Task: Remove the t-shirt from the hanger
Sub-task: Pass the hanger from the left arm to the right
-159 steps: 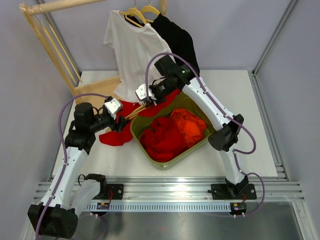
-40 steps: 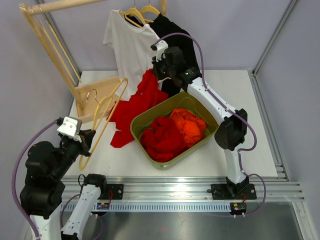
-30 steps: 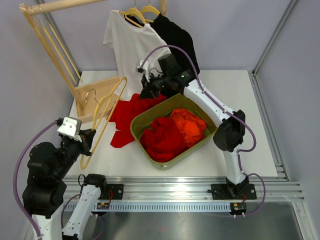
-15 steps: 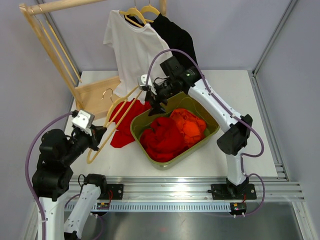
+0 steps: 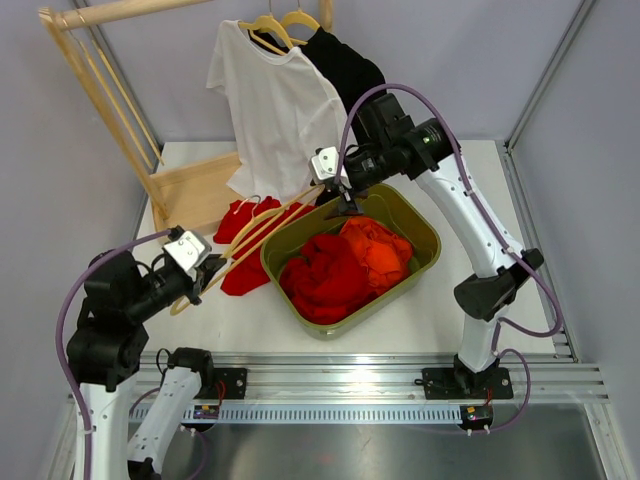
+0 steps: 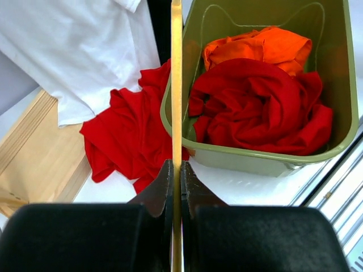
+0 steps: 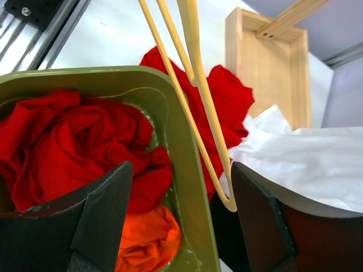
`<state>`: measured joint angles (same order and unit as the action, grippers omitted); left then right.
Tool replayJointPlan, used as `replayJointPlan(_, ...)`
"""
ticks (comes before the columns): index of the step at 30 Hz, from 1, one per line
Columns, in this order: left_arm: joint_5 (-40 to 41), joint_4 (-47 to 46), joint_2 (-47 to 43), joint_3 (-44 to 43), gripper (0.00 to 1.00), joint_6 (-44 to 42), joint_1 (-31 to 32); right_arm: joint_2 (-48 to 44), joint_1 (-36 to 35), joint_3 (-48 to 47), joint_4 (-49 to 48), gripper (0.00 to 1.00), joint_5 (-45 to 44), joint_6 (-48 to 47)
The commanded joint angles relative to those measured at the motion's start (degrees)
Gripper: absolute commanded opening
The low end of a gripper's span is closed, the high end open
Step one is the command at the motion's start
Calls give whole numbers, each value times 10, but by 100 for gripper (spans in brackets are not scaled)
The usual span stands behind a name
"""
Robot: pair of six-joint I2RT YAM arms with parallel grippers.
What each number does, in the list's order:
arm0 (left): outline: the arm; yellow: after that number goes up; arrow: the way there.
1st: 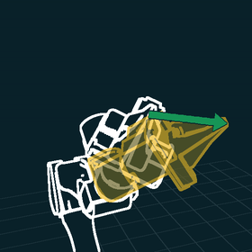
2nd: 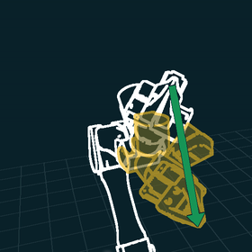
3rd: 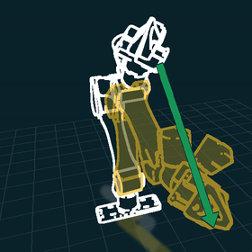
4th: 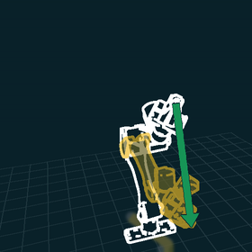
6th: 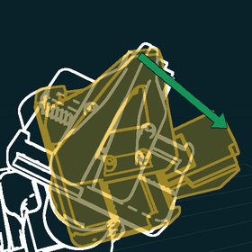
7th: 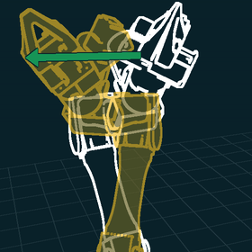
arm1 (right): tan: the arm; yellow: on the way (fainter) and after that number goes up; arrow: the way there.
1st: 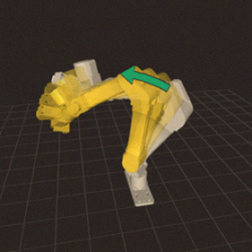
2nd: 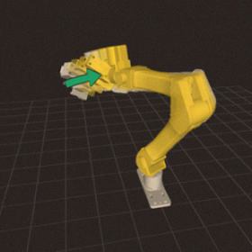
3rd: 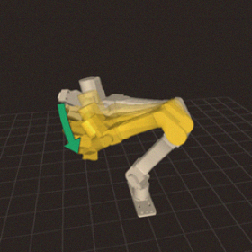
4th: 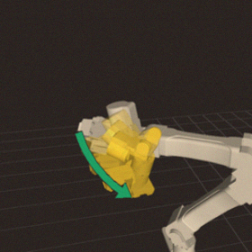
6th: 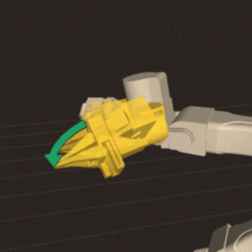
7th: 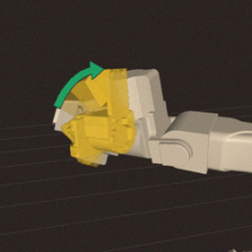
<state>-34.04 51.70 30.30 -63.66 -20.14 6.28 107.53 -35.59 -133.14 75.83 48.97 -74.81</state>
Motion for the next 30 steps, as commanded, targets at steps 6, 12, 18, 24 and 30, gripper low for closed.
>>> replayJointPlan(6, -72, -47, -21, -9, 0, -43, 1, 9, 18, 0, 65, 76, -7, -24)
replayJointPlan(12, -81, -42, -21, -17, 0, -53, 1, 23, 25, -1, 64, 72, -7, -29)
replayJointPlan(18, -72, -51, -14, -8, 0, -61, 1, 35, 34, -5, 120, 42, 11, -74)
replayJointPlan(24, -79, -89, -4, 6, 0, -44, 1, 25, 36, 10, 153, 1, 21, -106)
replayJointPlan(30, 24, -135, -19, 30, 52, 2, 1, -6, 56, 34, 79, 0, 37, -21)
